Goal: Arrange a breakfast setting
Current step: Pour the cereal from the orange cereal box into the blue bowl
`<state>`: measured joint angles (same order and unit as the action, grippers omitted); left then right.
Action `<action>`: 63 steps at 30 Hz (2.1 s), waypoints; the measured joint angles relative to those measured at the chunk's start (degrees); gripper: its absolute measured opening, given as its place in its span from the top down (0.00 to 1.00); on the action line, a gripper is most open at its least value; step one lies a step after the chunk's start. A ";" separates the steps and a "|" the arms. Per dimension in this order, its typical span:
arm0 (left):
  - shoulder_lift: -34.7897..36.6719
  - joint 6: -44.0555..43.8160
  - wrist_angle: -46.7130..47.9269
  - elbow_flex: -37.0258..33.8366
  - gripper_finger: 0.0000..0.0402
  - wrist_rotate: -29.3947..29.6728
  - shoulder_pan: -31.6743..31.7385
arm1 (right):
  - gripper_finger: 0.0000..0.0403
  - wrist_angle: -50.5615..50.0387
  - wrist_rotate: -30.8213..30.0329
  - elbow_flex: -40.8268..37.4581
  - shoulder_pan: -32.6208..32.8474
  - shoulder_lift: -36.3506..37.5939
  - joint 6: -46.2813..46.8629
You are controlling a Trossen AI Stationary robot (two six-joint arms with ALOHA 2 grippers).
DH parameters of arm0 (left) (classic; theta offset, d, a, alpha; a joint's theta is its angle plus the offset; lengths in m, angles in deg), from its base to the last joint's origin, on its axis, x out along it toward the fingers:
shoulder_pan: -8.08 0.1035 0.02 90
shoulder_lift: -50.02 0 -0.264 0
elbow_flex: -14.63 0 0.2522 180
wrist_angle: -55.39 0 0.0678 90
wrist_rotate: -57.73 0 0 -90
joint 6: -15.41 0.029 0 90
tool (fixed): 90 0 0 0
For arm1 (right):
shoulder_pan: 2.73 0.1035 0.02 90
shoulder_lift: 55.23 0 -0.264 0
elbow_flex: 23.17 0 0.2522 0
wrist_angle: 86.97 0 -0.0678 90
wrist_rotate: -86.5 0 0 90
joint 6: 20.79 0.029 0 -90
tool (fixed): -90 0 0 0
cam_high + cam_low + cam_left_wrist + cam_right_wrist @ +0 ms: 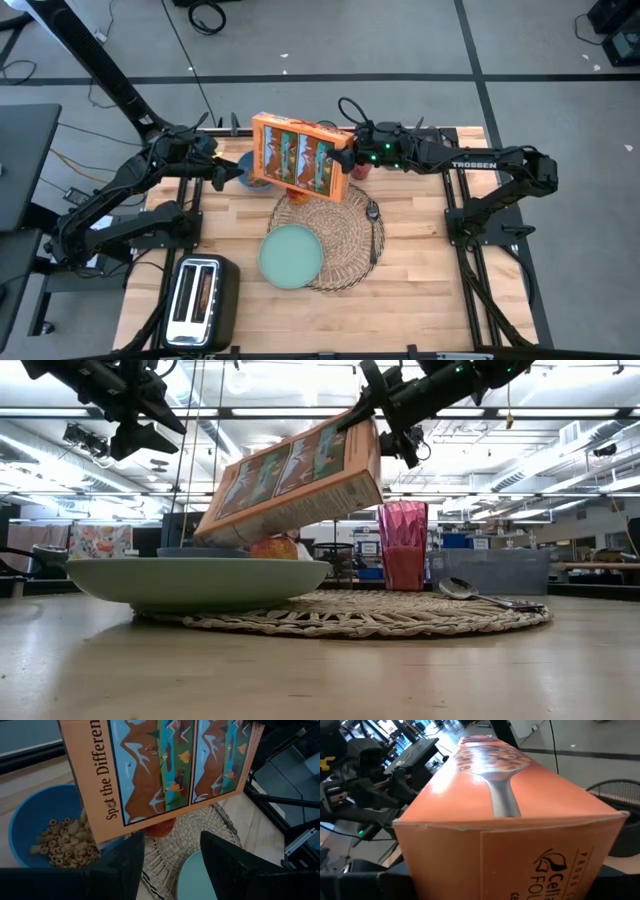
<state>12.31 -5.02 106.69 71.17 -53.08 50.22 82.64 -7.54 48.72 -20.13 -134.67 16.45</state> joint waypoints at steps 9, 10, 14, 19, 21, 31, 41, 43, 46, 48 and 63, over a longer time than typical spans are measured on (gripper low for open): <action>0.00 0.39 -0.08 0.00 0.51 0.00 -0.01 | 0.39 -0.09 -0.23 0.00 -0.31 0.00 3.69; 0.00 0.44 -0.12 0.00 0.51 0.00 -0.01 | 0.39 -0.09 -0.22 0.00 -0.38 0.00 4.13; 0.00 0.48 -0.88 0.00 0.51 0.00 -0.01 | 0.39 -0.15 -0.44 0.00 -0.52 0.00 4.79; 0.00 0.46 -1.72 0.00 0.51 0.00 -0.01 | 0.39 -0.63 -0.85 0.00 -0.99 0.00 5.22; 0.00 0.26 -2.22 0.00 0.51 -0.02 -0.01 | 0.39 -0.50 -0.85 0.00 -1.09 0.00 5.93; 0.00 0.37 -3.86 0.00 0.51 -0.04 -0.01 | 0.39 -0.59 -0.83 0.00 -0.78 0.04 9.18; 0.00 0.52 -4.00 0.00 0.51 -0.12 -0.01 | 0.39 -0.52 -0.46 0.00 -0.69 0.07 12.72; 0.00 0.60 -4.00 0.00 0.51 -0.48 -0.01 | 0.39 -0.55 -0.35 0.00 -0.69 0.07 13.73; 0.00 0.68 -4.00 0.00 0.51 -0.57 -0.01 | 0.39 -0.66 0.04 0.00 -0.49 0.09 15.37; 0.00 0.68 -4.00 0.00 0.51 -0.58 -0.01 | 0.39 -0.79 0.10 -0.02 -0.25 0.11 16.10; 0.00 0.50 -6.36 0.00 0.51 -0.58 -0.01 | 0.39 2.05 0.60 0.04 0.11 0.17 4.86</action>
<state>12.31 -4.52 100.33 71.17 -53.66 50.21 84.69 -6.94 48.76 -20.01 -134.49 21.31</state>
